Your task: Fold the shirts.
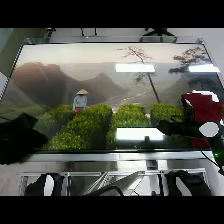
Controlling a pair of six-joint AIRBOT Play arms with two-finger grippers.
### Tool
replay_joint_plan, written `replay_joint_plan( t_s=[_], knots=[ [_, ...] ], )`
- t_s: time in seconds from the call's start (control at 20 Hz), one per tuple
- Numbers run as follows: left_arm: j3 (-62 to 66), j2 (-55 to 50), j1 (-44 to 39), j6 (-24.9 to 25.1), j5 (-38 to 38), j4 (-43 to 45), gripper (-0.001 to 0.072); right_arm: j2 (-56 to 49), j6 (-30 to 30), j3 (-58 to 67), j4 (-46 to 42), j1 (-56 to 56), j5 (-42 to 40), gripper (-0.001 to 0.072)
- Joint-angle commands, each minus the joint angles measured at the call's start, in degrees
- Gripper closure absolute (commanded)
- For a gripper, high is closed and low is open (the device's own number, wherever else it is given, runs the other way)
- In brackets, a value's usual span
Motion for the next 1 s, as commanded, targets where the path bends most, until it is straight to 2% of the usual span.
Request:
replay_joint_plan(
  t_s=[0.0, 0.15, 0.2, 0.3, 0.4, 0.55, 0.7, 0.9, 0.95],
  knots=[
    [3.26, -2.78, 13.99, -4.5, 0.35, 17.05, 0.0017, 0.04, 0.02, -0.02, 0.04, 0.07, 0.02, 0.0692],
    [3.26, -10.21, 22.84, -4.22, -0.85, 14.05, 0.0017, 0.04, 0.02, -0.02, 0.02, 0.07, 0.02, 0.0692],
    [3.26, -13.03, 24.35, -2.78, -0.09, 13.49, 0.0017, 0.04, 0.02, -0.02, 0.02, 0.07, 0.02, 0.0692],
    [3.26, -18.45, 25.7, -0.55, 2.23, 16.48, 0.0017, 0.04, 0.02, -0.02, 0.02, 0.07, 0.02, 0.0693],
    [3.26, -23.65, 27.02, -0.44, 4.48, 21.11, 0.0017, 0.04, 0.02, -0.02, 0.02, 0.07, 0.02, 0.0692],
    [3.26, -30.82, 29.51, 0.26, 8.22, 21.79, 0.0017, 0.04, 0.02, -0.02, 0.02, 0.07, 0.02, 0.0692],
    [3.28, -37.79, 29.59, 5.51, 12.48, 17.77, 0.0018, 0.04, 0.02, -0.02, 0.02, 0.07, -0.46, 0.0693],
    [3.28, -45.29, 26.73, 7.04, 16.44, 16.85, 0.002, 0.04, 0.02, -0.02, 0.02, 0.07, -1.49, 0.0692],
    [3.34, -46.29, 26.05, 7.21, 17.16, 16.37, 0.0131, 0.04, 0.02, -0.02, 0.02, 0.07, -1.49, 0.0692]
  ],
)
